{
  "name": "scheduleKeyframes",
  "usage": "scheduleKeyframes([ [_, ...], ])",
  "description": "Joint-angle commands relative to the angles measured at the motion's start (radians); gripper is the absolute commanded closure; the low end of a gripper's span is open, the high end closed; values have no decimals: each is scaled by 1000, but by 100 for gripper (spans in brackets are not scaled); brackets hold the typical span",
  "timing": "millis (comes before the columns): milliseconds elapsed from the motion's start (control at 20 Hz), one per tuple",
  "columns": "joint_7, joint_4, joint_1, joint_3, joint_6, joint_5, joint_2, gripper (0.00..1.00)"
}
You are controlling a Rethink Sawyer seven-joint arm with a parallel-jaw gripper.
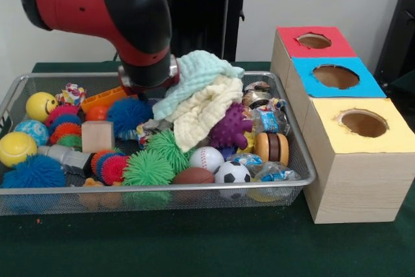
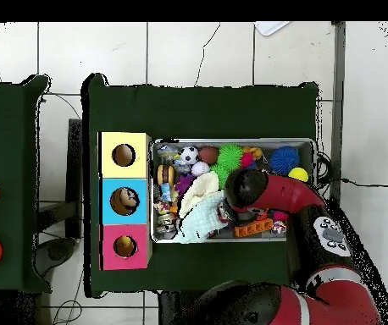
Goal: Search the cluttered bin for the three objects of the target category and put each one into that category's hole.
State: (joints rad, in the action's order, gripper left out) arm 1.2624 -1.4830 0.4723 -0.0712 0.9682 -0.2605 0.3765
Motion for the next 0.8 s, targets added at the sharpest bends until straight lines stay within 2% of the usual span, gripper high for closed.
scheduleKeyframes([
  [50,254,-114,-60,-21,35,100,15,0],
  [500,261,-122,-108,7,34,149,45,0],
  [650,248,-127,-105,-9,-27,175,51,0],
  [800,244,-154,-79,-56,-95,246,69,0],
])
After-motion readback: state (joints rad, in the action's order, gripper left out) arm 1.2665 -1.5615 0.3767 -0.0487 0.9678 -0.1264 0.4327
